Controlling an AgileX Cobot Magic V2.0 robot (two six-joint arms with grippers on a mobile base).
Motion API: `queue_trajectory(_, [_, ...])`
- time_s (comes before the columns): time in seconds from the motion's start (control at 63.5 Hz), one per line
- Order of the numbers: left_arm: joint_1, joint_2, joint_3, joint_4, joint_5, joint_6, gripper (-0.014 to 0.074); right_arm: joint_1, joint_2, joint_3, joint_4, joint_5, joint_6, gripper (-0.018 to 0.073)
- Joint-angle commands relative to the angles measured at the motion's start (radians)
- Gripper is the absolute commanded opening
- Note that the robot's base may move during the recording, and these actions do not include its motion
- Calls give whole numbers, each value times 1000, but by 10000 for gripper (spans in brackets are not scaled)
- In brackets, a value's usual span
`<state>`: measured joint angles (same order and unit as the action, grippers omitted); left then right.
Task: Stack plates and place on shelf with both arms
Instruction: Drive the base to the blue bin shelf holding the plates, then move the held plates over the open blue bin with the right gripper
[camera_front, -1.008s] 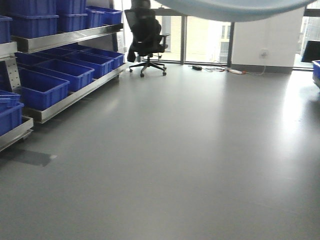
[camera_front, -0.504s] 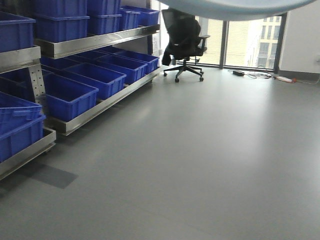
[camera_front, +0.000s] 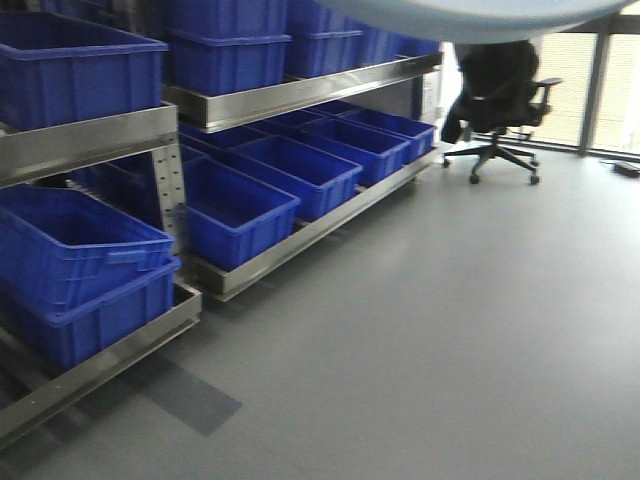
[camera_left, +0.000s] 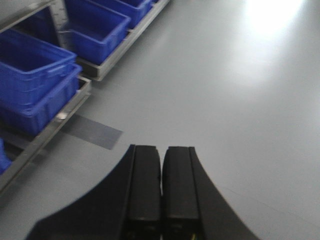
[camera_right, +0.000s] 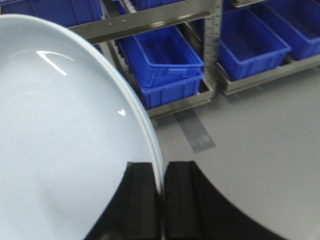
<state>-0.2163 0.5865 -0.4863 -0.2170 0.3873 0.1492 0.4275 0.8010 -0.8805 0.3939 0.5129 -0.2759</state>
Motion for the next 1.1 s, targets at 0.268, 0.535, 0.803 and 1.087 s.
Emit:
queue_trajectory(0.268, [0, 4, -29, -8, -85, -11, 84, -3, -9, -30, 22, -77, -3, 57])
queue_trajectory(0.535, [0, 4, -29, -8, -85, -11, 84, -3, -5, -30, 22, -78, -3, 57])
queue_trajectory(0.803, [0, 4, -29, -8, -85, -11, 84, -3, -5, -30, 22, -77, -3, 57])
queue_trajectory(1.087, [0, 4, -29, -8, -85, -11, 84, -3, -5, -30, 22, -77, -3, 57])
